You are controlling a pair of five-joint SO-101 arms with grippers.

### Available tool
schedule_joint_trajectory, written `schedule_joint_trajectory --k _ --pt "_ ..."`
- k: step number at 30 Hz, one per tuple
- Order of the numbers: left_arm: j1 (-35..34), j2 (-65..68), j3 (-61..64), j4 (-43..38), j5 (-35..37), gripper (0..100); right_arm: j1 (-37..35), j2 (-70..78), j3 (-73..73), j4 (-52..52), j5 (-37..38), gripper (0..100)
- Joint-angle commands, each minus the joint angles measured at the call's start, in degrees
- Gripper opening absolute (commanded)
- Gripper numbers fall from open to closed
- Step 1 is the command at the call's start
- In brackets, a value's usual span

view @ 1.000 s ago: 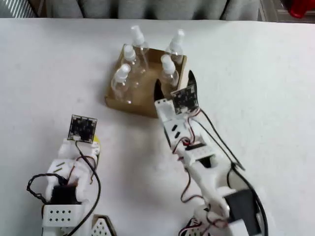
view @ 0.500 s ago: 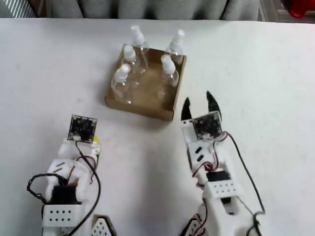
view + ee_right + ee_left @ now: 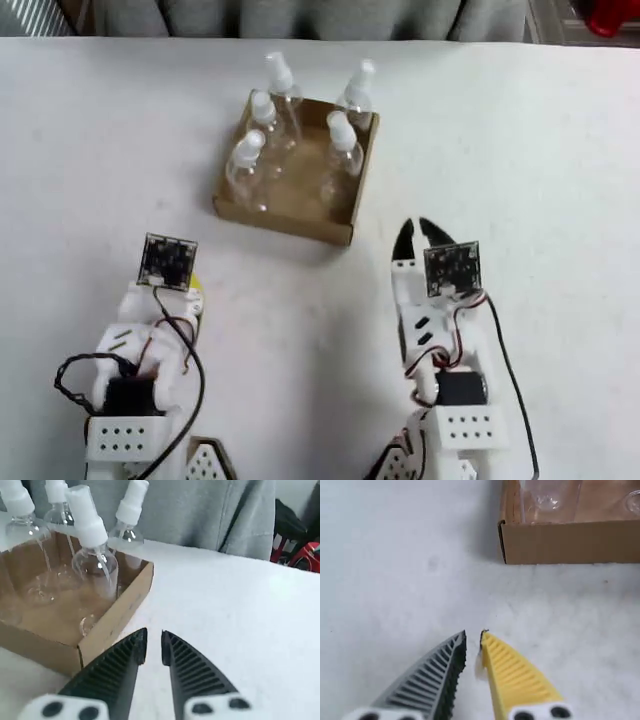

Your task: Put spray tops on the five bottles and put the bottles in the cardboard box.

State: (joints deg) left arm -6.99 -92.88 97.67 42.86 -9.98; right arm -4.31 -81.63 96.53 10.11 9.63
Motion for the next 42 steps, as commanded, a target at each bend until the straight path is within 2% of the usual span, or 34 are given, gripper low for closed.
schedule_joint_trajectory --k 1,9,12,15,29,37,42 --pt "-0.31 -0.66 -0.26 0.09 -0.7 7 1.19 -6.55 0.53 11.65 -1.58 1.6" --pt "-0.31 -0.57 -0.26 0.18 -0.53 7 1.19 -19.65 0.53 37.05 -1.58 1.6" --pt "-0.31 -0.57 -0.26 0.44 -0.62 7 1.19 -22.11 0.35 43.56 -1.58 1.6" --pt "-0.22 -0.57 -0.26 3.69 -0.7 7 1.19 -21.32 0.35 46.55 -1.58 1.6" --pt "-0.22 -0.57 -0.35 4.31 -0.62 7 0.84 -21.41 0.35 62.29 -1.41 2.0" --pt "-0.13 -0.57 -0.35 7.56 -0.7 7 0.84 -21.49 0.35 62.64 -1.23 2.0" --pt "5.05 -0.66 -0.35 12.84 -0.7 7 1.01 -21.49 0.35 62.64 -1.23 2.0"
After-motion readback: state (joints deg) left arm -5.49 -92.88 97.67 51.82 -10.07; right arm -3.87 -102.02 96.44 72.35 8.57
